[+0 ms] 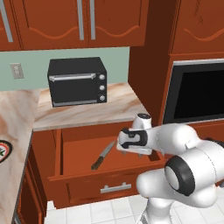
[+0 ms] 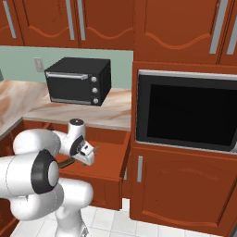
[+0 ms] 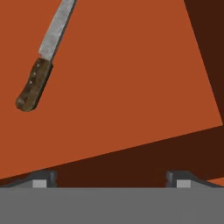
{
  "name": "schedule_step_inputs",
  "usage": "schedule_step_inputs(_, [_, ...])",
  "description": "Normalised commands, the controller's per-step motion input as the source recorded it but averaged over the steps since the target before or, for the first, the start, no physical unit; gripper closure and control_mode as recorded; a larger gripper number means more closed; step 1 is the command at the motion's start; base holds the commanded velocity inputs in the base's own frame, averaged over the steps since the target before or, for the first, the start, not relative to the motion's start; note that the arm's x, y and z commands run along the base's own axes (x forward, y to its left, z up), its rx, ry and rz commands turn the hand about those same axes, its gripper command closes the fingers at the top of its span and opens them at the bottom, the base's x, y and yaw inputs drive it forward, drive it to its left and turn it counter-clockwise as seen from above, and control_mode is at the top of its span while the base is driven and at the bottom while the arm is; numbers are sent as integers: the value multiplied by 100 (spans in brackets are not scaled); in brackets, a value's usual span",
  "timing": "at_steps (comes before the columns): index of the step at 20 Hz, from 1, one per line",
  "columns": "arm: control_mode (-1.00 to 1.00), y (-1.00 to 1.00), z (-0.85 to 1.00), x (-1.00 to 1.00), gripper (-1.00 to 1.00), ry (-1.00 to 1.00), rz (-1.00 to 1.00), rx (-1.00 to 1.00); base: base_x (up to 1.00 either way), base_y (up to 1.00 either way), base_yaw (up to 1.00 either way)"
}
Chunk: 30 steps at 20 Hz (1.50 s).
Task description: Pick up the knife from the drawer and place it on the cutting board. Then place the meat from the plate to the cutting board.
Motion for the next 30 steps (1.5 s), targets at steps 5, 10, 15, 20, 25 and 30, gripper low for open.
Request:
schedule_step_inputs(5, [-100,22,25,8,-100,0,0,-4,0,0,0])
schedule_step_inputs(10, [-100,15,0,15,-100,0,0,0,0,0,0])
schedule_step_inputs(15, [-100,14,-6,24,-100,0,0,4,0,0,0])
schedule_step_inputs(20, [-100,33,-2,25,-100,-2,0,0,0,0,0])
schedule_step_inputs(25, [-100,43,-9,28,-100,0,0,-1,0,0,0])
schedule_step_inputs(30, [-100,37,-18,25,-100,0,0,-2,0,0,0])
